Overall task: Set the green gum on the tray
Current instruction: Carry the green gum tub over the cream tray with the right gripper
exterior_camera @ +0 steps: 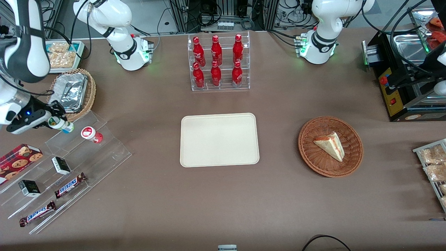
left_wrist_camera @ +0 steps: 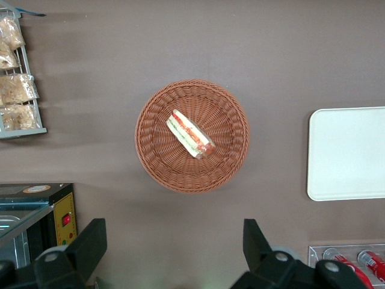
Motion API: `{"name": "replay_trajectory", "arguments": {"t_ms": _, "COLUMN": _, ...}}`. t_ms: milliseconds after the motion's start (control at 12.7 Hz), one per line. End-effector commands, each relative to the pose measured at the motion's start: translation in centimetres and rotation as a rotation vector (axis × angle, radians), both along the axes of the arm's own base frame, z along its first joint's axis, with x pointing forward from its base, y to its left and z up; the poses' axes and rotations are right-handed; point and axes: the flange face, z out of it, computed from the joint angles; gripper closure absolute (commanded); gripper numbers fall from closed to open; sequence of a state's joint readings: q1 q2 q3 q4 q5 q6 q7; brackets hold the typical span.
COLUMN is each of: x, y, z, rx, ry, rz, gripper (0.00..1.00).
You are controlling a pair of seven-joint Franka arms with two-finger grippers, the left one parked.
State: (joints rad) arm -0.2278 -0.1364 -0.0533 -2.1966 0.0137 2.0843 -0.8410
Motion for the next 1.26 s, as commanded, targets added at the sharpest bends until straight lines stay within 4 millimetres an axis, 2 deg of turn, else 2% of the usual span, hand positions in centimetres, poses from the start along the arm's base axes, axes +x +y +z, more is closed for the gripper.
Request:
{"name": "replay_trajectory", "arguments": {"t_ms": 0, "x": 0.8, "y": 3.7, "z": 3.9, "rx": 0.014, "ry": 0.003, "rz": 0.013, "gripper": 1.00}}
{"name": "replay_trajectory", "arguments": {"t_ms": 79, "x": 1.3, "y": 5.6, "z": 4.5, "rx": 0.034, "ry": 0.025, "rz": -0.003, "gripper": 1.00}}
{"name": "replay_trajectory", "arguments": {"t_ms": 316, "x": 2.6, "y": 15.0, "z": 6.5, "rx": 0.040, "ry": 0.018, "rz": -0.046, "gripper": 1.00}}
{"name": "replay_trajectory", "arguments": {"t_ms": 632, "x": 2.3, "y": 27.4, "z": 6.1, "rx": 0.040, "ry": 0.038, "rz": -0.176, "gripper": 1.00}}
{"name": "replay_trajectory", "arguments": {"t_ms": 711, "x": 2.3, "y": 30.4, "z": 5.8, "rx": 0.038, "ry": 0.046, "rz": -0.222, "gripper": 1.00}}
{"name": "replay_trajectory", "arguments": {"t_ms": 1026, "x": 1.8, "y": 40.0, "z": 3.2, "rx": 0.058, "ry": 0.079, "rz": -0.363, "gripper": 1.00}}
{"name": "replay_trajectory", "arguments": {"t_ms": 1184, "x": 1.5, "y": 45.4, "z": 0.7, "rx": 0.063, "ry": 0.071, "rz": -0.419, "gripper": 1.00}}
